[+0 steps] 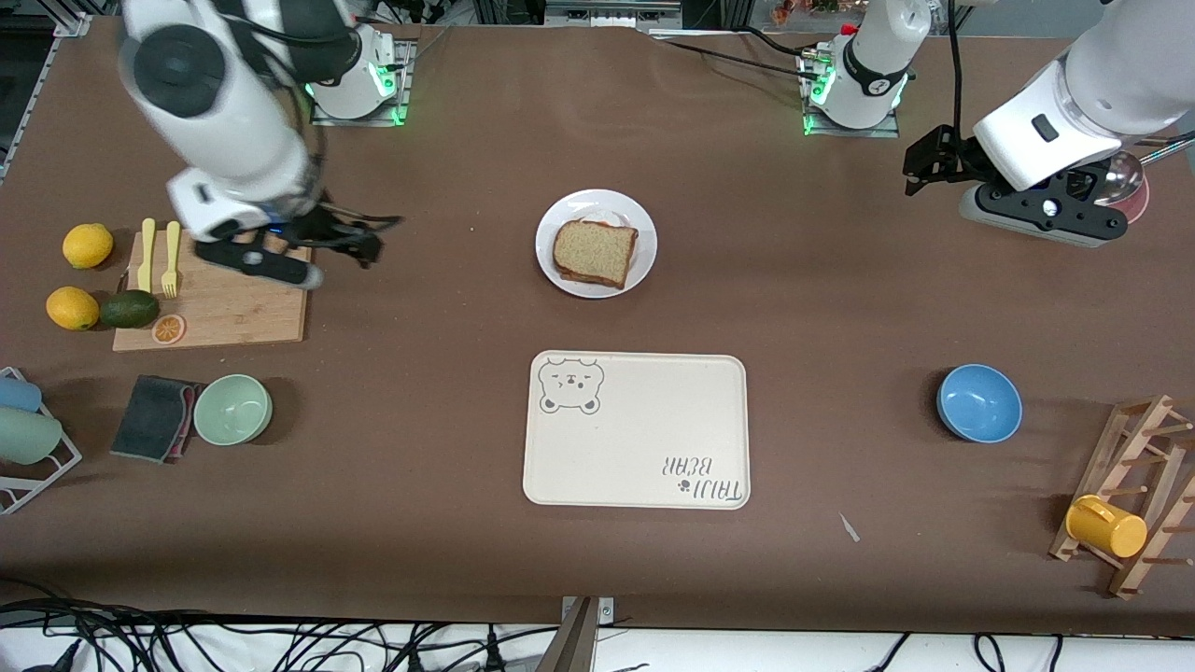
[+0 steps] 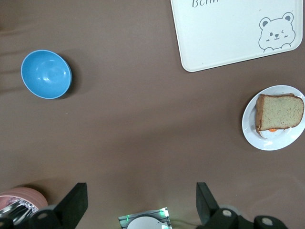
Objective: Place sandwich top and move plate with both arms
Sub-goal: 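Withdraw the right gripper toward the cutting board while the left gripper lowers, then reach the left gripper toward the white plate rim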
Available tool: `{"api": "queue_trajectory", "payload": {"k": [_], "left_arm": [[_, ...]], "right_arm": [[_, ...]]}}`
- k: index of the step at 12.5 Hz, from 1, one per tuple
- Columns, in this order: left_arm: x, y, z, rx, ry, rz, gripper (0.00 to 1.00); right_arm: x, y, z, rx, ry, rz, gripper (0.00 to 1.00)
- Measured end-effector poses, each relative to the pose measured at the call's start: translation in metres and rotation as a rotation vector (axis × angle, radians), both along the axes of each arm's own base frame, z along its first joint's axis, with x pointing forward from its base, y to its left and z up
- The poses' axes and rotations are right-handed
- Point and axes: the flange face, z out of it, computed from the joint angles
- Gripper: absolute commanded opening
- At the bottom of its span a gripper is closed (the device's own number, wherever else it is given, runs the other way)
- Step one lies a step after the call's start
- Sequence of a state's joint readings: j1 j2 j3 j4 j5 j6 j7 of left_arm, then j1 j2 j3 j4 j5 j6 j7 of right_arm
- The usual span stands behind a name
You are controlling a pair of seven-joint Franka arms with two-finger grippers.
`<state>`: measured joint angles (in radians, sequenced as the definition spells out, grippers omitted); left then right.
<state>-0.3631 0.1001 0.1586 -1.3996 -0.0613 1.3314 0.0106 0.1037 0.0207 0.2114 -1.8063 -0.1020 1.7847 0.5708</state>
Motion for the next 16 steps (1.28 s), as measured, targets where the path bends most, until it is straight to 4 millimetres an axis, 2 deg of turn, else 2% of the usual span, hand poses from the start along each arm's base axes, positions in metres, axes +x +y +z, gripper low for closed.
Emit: {"api": "queue_trajectory", "payload": {"k": [1, 3, 7, 8, 10, 12, 14, 15, 16], "left_arm": [[0.0, 0.0, 0.0, 0.0, 0.0, 0.0, 1.0], [0.001, 0.006, 0.0, 0.001, 0.0, 0.012, 1.0], [0.005, 0.023, 0.0, 0.001, -0.003, 0.043, 1.0], [0.005, 0.024, 0.0, 0.001, -0.004, 0.046, 1.0], [0.008, 0.027, -0.014, 0.004, 0.012, 0.053, 1.0], [0.015, 0.018, -0.061, 0.004, 0.022, 0.041, 1.0], [0.015, -0.008, -0.119, 0.003, 0.023, 0.001, 1.0], [0.012, -0.019, -0.135, 0.004, 0.03, -0.016, 1.0], [0.01, -0.025, -0.14, 0.004, 0.032, -0.029, 1.0]], "right_arm": [[0.0, -0.025, 0.013, 0.005, -0.015, 0.005, 1.0], [0.002, -0.066, 0.026, 0.041, -0.021, 0.013, 1.0], [0.017, -0.144, 0.026, 0.126, -0.016, 0.017, 1.0], [0.024, -0.155, 0.026, 0.128, -0.017, 0.02, 1.0], [0.041, -0.152, 0.022, 0.129, -0.013, 0.03, 1.0], [0.053, -0.146, 0.02, 0.131, -0.006, 0.042, 1.0], [0.053, -0.146, 0.028, 0.128, 0.01, 0.042, 1.0], [0.052, -0.146, 0.034, 0.127, 0.011, 0.042, 1.0], [0.052, -0.146, 0.04, 0.127, 0.006, 0.043, 1.0]]}}
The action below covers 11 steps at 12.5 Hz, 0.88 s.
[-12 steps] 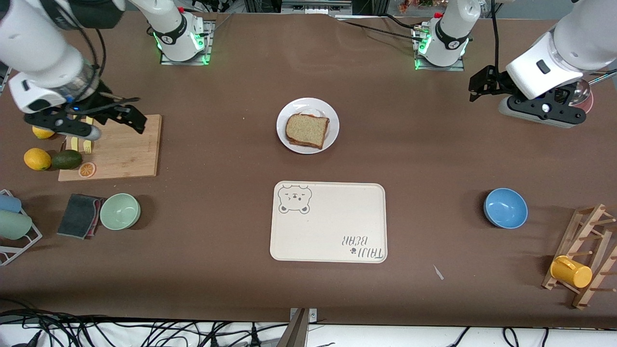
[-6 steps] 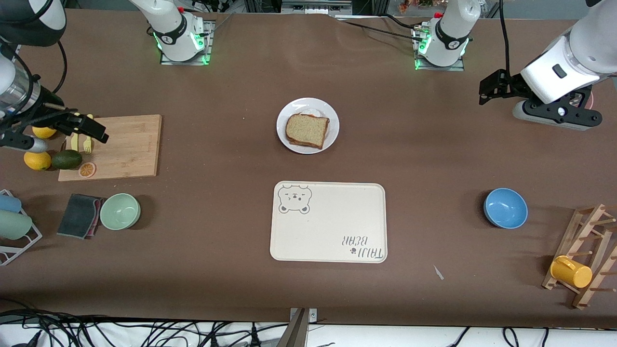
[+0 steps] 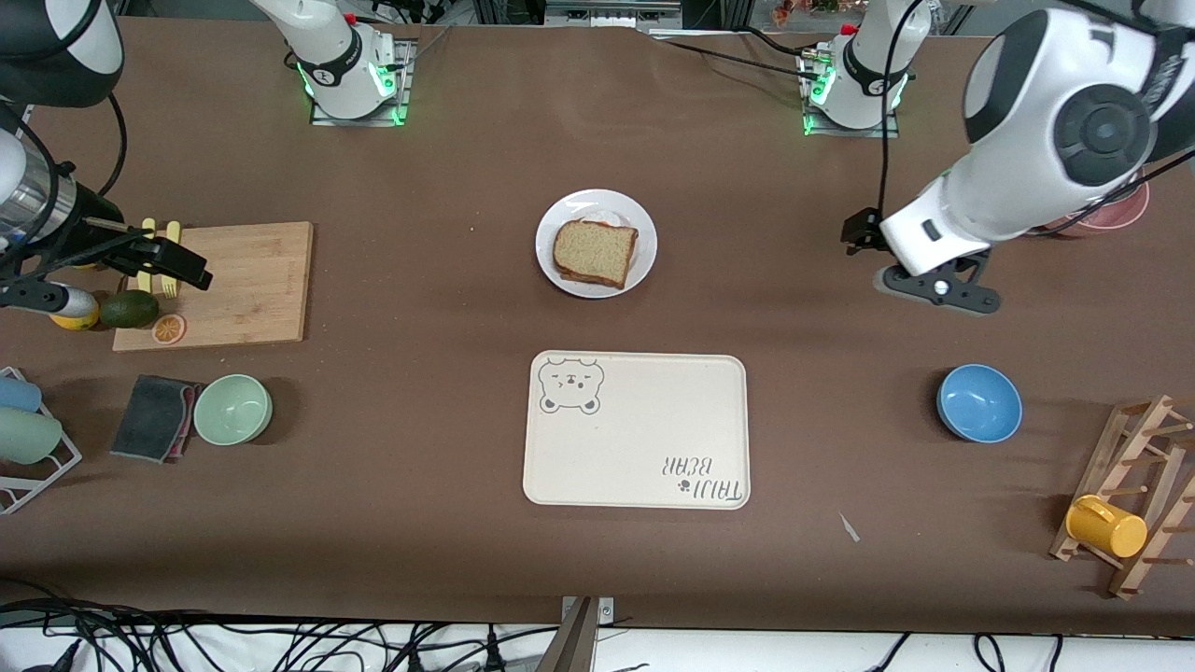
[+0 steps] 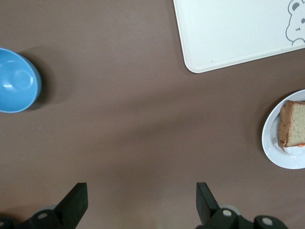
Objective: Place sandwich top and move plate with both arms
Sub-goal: 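Reach the left gripper toward the white plate rim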
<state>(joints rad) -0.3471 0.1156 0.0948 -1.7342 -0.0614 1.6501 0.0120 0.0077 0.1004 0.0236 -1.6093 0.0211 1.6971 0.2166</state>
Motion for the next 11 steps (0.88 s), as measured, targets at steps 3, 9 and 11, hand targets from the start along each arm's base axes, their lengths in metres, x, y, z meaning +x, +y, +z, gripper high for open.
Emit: {"api": "queue_trajectory", "payload": {"k": [3, 9, 11], "left_arm": [[-0.003, -0.005, 0.004, -0.006, -0.007, -0.023, 1.0], [-0.014, -0.03, -0.014, -0.045, 0.02, -0.052, 0.99], [-0.016, -0.036, -0.04, -0.086, 0.005, -0.034, 0.99]], "right_arm": [[0.001, 0.0, 0.011, 0.001, -0.017, 0.0, 1.0], [0.005, 0.019, 0.019, -0.005, -0.055, 0.009, 1.0], [0.015, 0.021, 0.026, -0.01, -0.077, 0.011, 1.0]]}}
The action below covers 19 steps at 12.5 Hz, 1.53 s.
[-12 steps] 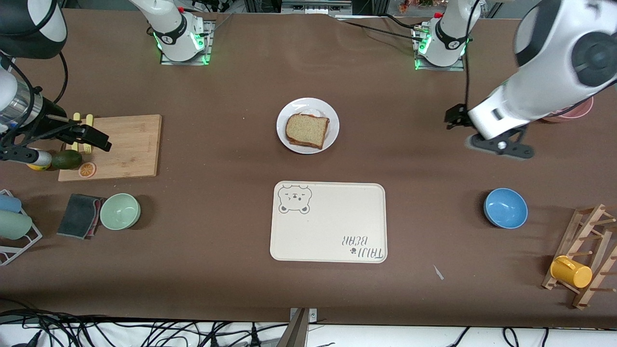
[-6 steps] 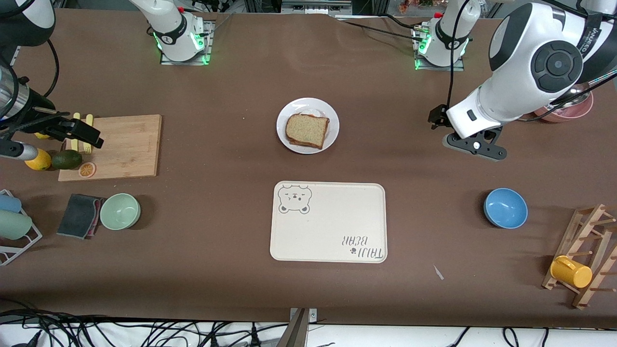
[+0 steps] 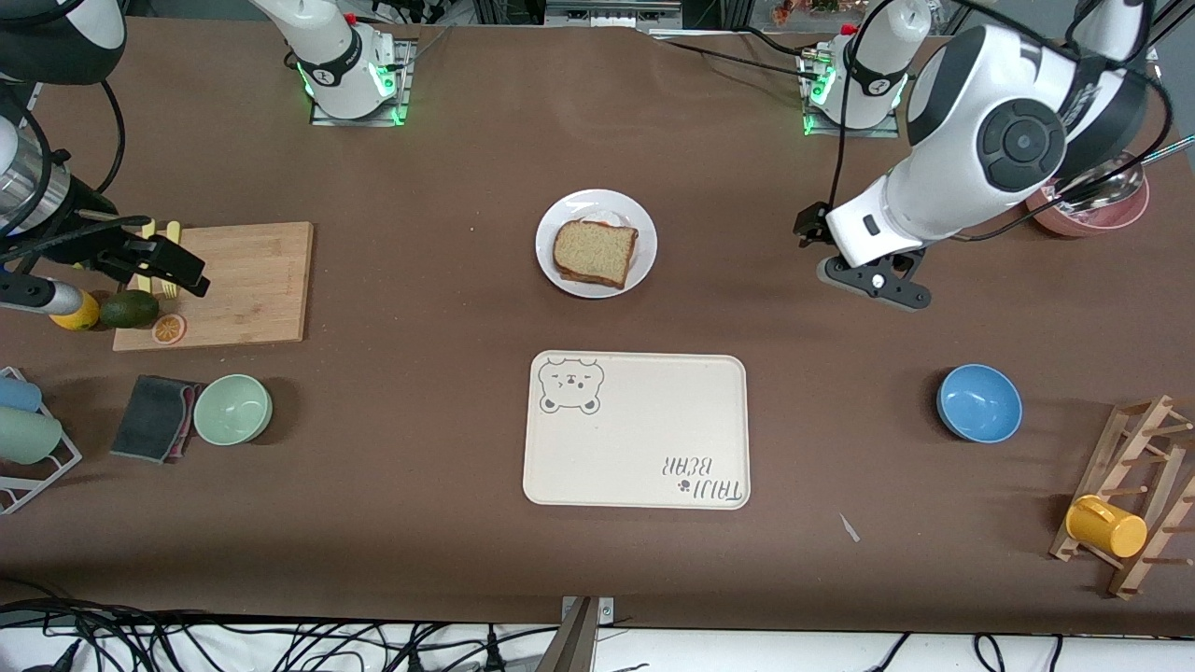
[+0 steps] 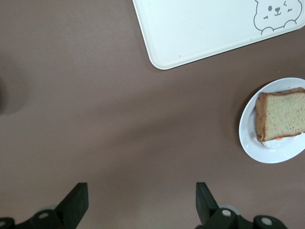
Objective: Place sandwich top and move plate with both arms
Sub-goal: 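Reach the left gripper toward the white plate rim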
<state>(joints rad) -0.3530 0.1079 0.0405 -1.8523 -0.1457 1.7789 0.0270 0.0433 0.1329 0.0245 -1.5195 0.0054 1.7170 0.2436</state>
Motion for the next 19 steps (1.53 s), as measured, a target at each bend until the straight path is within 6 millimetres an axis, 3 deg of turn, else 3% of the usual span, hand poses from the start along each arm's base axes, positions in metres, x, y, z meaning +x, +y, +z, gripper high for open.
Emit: {"api": "queue_trajectory", "payload": {"k": [5, 9, 12, 16, 19], "left_arm": [[-0.027, -0.045, -0.078, -0.174, 0.019, 0.086, 0.99], [-0.047, -0.093, -0.132, -0.27, 0.067, 0.156, 0.99], [-0.057, -0.116, -0.174, -0.301, 0.106, 0.215, 0.99], [-0.073, -0.136, -0.224, -0.445, 0.189, 0.262, 0.99], [-0.087, -0.128, -0.248, -0.5, 0.207, 0.237, 0.98]], "right_arm": [[0.005, -0.025, -0.004, -0.05, 0.019, -0.073, 1.0], [0.005, -0.024, -0.003, -0.054, 0.016, -0.08, 1.0], [0.005, -0.024, 0.001, -0.058, 0.009, -0.079, 1.0], [0.008, -0.028, -0.004, -0.061, 0.015, -0.09, 1.0], [0.012, -0.028, -0.013, -0.065, 0.028, -0.089, 1.0]]}}
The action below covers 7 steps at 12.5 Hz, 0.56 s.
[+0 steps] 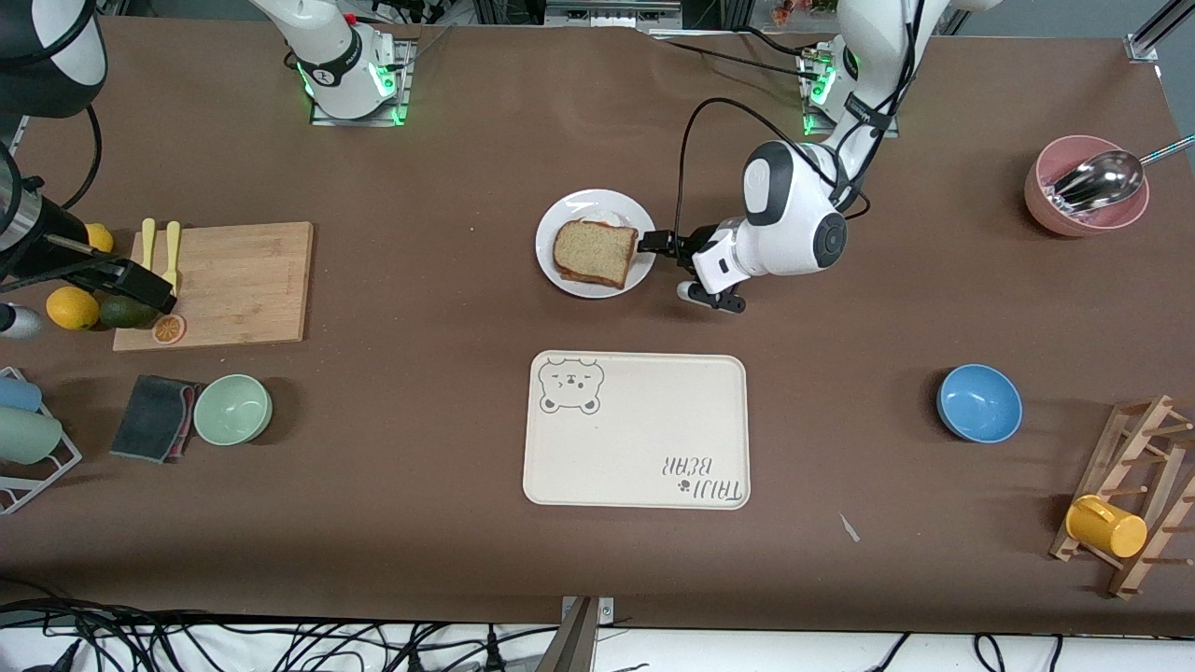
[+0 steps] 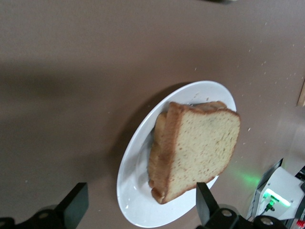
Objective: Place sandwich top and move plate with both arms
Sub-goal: 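Grasp the white plate rim with the left gripper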
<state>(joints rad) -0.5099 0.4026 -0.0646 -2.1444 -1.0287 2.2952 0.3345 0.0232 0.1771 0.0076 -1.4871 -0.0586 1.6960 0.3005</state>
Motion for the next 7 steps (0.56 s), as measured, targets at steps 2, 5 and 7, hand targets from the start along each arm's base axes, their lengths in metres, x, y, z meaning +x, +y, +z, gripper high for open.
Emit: {"api": "queue_trajectory", "payload": {"k": [2, 5, 7], "left_arm": [[-0.013, 0.008, -0.015, -0.048, 0.004, 0.003, 0.96], [-0.027, 0.016, -0.038, -0.096, 0.007, 0.014, 0.87], [-0.029, 0.017, -0.044, -0.096, 0.011, 0.012, 0.78]], "right_arm": [[0.0, -0.001, -0.001, -0.01, 0.002, 0.001, 1.0], [0.0, 0.001, 0.0, -0.014, 0.001, 0.005, 1.0], [0.0, 0.003, 0.001, -0.014, 0.0, 0.006, 1.0]]}}
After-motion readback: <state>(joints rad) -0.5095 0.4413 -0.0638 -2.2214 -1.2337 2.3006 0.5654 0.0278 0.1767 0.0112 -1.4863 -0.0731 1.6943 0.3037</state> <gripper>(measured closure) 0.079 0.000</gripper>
